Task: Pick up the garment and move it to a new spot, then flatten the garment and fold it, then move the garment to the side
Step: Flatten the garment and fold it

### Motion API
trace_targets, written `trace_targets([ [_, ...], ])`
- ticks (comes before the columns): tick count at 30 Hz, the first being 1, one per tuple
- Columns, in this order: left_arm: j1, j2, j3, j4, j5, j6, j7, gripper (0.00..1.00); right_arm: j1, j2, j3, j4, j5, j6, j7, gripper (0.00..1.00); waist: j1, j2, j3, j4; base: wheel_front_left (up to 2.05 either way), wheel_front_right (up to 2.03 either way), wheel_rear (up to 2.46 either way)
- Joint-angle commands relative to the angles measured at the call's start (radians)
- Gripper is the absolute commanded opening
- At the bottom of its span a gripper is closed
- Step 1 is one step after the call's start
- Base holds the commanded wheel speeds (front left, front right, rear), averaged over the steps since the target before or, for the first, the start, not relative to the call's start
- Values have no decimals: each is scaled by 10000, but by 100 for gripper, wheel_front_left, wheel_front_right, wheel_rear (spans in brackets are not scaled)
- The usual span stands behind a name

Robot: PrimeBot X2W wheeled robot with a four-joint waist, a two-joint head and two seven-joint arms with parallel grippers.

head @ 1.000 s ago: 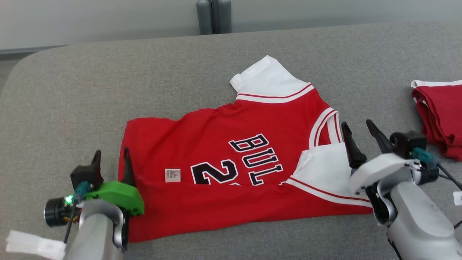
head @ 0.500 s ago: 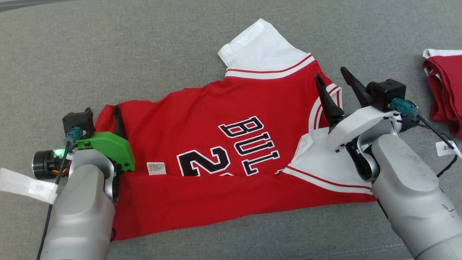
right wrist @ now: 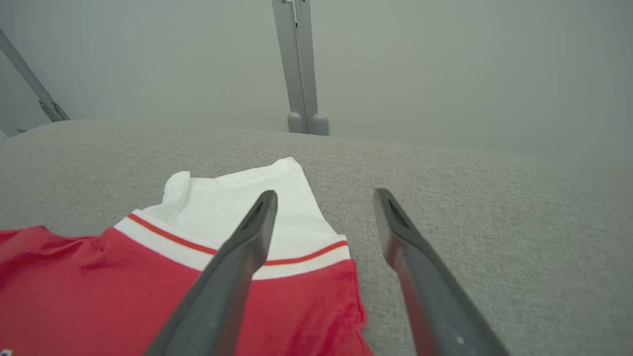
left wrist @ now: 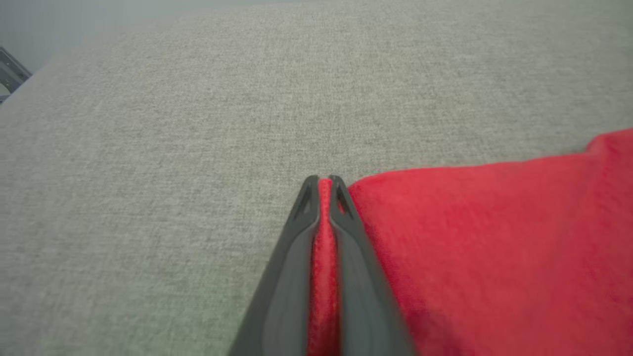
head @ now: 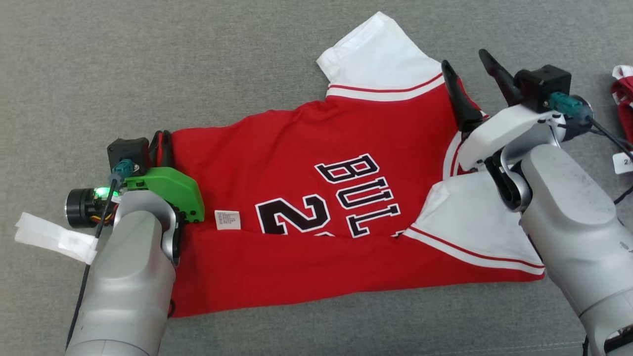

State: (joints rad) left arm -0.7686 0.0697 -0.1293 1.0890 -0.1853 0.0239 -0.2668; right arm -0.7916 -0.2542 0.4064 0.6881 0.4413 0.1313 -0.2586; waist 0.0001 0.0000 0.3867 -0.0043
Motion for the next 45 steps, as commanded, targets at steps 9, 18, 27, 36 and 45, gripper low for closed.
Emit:
trace_targets([
  [9, 153, -146, -453, -1702, 90, 131, 36, 0, -2038, -50, 684, 1547, -25, -13, 1299, 100, -1, 0, 456, 1236, 0, 0, 0],
  [18, -141, -174, -1941, -2722, -1111, 210, 35, 0, -3709, -390, 1320, 3340, -404, -13, 2269, 100, -1, 0, 1152, 2157, 0, 0, 0],
  [27, -328, -175, -3137, -3251, -2001, 746, 34, 0, -4300, -445, 1730, 4509, -150, -7, 3046, 100, -1, 0, 1595, 2551, 0, 0, 0],
  [36, -465, -169, -3106, -3513, -2137, 1079, 34, 0, -5077, -970, 1636, 4893, -313, -19, 1789, 0, -1, 0, 1678, 2380, 0, 0, 0],
  [45, -480, 44, -2085, -3785, -1439, 1006, 33, 0, -5530, -839, 649, 5113, -862, -17, -25, 0, -1, 0, 1369, 1801, 0, 0, 0],
])
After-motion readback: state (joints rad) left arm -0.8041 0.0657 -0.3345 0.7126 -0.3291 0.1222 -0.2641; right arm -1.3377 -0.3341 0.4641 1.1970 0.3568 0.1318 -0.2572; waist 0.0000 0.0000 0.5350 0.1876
